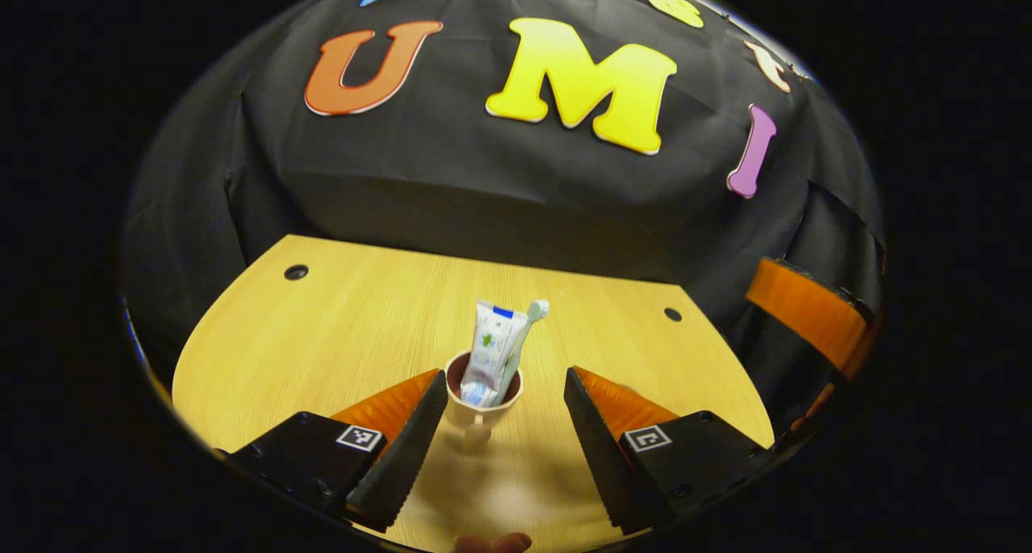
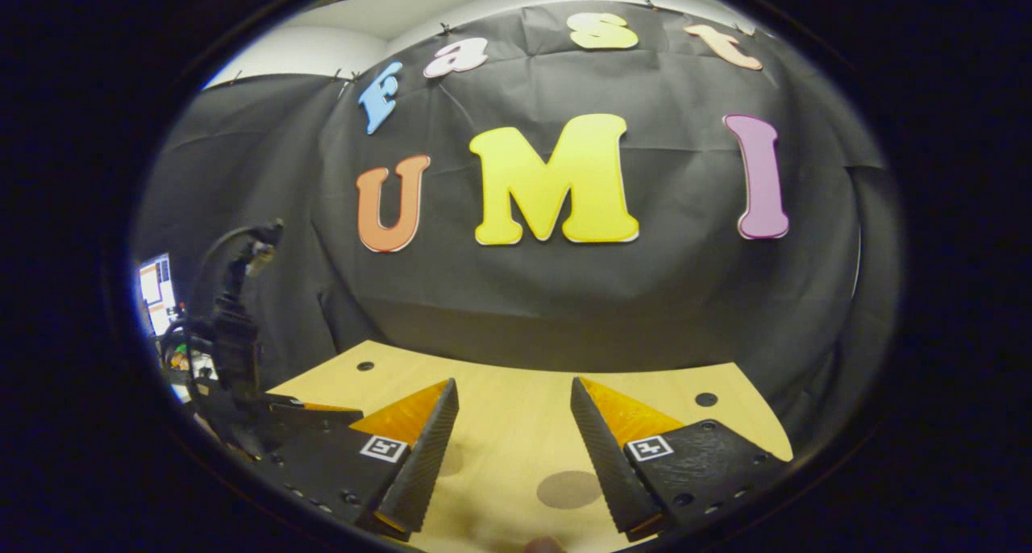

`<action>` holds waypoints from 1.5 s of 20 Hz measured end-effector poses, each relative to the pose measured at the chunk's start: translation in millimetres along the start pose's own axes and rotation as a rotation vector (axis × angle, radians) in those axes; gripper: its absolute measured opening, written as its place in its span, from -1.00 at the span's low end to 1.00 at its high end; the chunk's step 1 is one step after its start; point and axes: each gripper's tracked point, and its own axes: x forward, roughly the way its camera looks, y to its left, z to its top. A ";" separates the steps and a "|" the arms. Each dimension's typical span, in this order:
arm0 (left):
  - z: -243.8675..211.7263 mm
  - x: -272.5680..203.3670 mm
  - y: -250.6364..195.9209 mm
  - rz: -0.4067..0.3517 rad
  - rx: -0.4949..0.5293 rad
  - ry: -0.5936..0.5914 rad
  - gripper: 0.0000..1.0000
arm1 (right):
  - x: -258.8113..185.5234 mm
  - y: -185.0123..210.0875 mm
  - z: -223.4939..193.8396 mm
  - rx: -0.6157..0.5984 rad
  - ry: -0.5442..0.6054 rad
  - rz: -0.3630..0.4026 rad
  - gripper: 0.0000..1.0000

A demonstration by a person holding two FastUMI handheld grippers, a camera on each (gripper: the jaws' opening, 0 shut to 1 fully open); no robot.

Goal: Put the toothbrush and toothpaste on the desktop into the cup, then pick up the cup and place it on the coaster on the desktop.

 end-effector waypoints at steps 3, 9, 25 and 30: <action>-24.6 4.8 4.8 0.028 0.002 0.140 0.86 | -17.6 -22.9 -7.6 0.011 0.029 -0.033 0.80; -74.0 35.2 9.6 0.010 -0.029 0.415 0.85 | -27.7 -62.8 -25.8 0.055 0.090 -0.084 0.79; -101.5 64.1 37.1 0.045 0.004 0.687 0.54 | -13.0 -101.2 -36.7 0.128 0.171 -0.109 0.89; -98.5 67.9 46.4 0.064 0.034 0.715 0.06 | -12.4 -97.4 -42.8 0.169 0.199 -0.101 0.89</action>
